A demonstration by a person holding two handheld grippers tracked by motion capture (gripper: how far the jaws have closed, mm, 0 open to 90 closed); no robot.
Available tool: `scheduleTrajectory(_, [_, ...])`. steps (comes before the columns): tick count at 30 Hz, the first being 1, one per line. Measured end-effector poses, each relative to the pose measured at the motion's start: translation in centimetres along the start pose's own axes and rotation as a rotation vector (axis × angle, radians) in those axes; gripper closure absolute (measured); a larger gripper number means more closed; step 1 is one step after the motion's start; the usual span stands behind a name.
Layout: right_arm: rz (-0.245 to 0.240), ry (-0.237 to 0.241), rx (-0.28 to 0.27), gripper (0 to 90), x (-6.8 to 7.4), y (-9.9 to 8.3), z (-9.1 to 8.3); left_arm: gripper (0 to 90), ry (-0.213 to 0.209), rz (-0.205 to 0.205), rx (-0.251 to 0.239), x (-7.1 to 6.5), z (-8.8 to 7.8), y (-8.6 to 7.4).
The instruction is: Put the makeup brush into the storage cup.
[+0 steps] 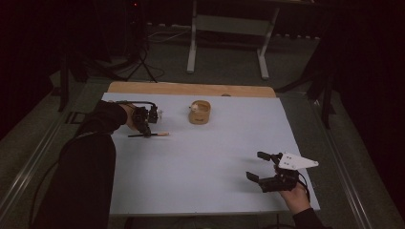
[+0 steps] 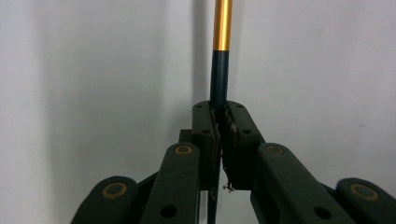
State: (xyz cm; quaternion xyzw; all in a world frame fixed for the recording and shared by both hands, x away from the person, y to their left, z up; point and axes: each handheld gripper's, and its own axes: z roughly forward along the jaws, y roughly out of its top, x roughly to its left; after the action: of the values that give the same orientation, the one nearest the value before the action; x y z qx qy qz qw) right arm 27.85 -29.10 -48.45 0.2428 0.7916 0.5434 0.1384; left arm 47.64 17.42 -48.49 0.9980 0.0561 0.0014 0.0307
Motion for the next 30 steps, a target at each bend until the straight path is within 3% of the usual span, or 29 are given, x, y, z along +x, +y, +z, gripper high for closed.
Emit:
scheduleTrajectory(2, [-0.001,-0.001,0.0,12.7,0.0,0.0,0.0,84.6,-0.004,0.015,-0.005,-0.3,-0.3,-0.1])
scheduleTrajectory(10, [-0.003,-0.003,-0.004,12.8,0.0,0.1,-0.1,84.7,0.008,-0.032,-0.064,-1.2,-1.9,-0.1])
scheduleTrajectory(12, [-0.003,-0.005,-0.003,12.8,0.0,0.1,-0.1,84.8,0.015,-0.052,-0.09,-1.5,-2.4,-0.1])
scheduleTrajectory(14, [-0.003,-0.005,-0.002,12.8,0.0,0.1,0.0,84.8,0.02,-0.096,-0.156,-1.8,-3.4,-0.4])
scheduleTrajectory(15, [-0.003,-0.005,-0.002,12.8,0.0,0.1,0.0,84.8,0.02,-0.096,-0.156,-1.8,-3.4,-0.4])
scheduleTrajectory(17, [-0.006,-0.006,0.001,12.8,0.0,0.1,0.0,84.8,0.066,-0.155,-0.203,-2.1,-4.4,-0.5])
scheduleTrajectory(19, [-0.007,-0.008,0.002,12.8,0.0,0.2,0.1,85.0,0.067,-0.177,-0.216,-2.1,-4.6,-0.5])
scheduleTrajectory(20, [-0.007,-0.008,0.002,12.8,0.0,0.2,0.1,85.0,0.07,-0.199,-0.249,-2.3,-5.0,-0.6])
scheduleTrajectory(21, [-0.003,-0.006,0.001,12.8,0.0,0.2,0.1,85.0,0.08,-0.208,-0.265,-2.4,-5.2,-0.6])
scheduleTrajectory(22, [-0.007,-0.011,0.004,12.8,0.0,0.2,0.1,85.1,0.062,-0.217,-0.289,-2.6,-5.5,-0.7])
scheduleTrajectory(25, [-0.004,-0.007,0.002,12.8,0.0,0.2,0.1,85.1,0.07,-0.201,-0.312,-3.5,-5.9,-0.6])
scheduleTrajectory(27, [-0.008,-0.009,0.0,12.8,0.0,0.3,0.0,85.2,0.059,-0.222,-0.315,-3.8,-6.0,-0.5])
scheduleTrajectory(30, [-0.001,-0.008,0.001,12.8,0.0,0.3,0.0,85.2,0.082,-0.245,-0.349,-4.8,-6.6,-0.5])
